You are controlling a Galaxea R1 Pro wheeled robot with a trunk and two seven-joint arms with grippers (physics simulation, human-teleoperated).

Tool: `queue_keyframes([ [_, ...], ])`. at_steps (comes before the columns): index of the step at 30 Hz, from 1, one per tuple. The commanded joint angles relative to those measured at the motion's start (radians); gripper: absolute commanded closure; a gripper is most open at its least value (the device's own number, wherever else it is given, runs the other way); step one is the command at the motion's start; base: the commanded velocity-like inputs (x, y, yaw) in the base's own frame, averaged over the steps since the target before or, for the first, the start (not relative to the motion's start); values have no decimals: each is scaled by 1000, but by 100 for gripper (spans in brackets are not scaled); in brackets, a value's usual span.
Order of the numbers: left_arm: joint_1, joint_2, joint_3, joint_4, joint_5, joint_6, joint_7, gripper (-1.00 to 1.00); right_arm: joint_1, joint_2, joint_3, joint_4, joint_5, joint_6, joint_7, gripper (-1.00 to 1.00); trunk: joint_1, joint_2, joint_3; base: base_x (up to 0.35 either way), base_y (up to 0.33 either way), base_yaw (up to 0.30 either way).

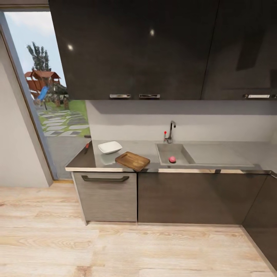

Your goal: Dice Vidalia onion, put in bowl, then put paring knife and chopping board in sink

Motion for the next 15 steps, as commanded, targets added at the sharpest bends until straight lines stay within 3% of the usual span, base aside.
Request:
queue_keyframes([
  [1, -1, 0, 2, -1, 1, -3, 0, -100, -1, 0, 0, 0, 0, -3, -4, -100, -4, 6, 2, 0, 0, 0],
  [15, 0, 0, 1, -2, -1, -4, 0, -100, -1, 0, 0, 0, 0, -3, -4, -100, -4, 6, 2, 0, 0, 0],
])
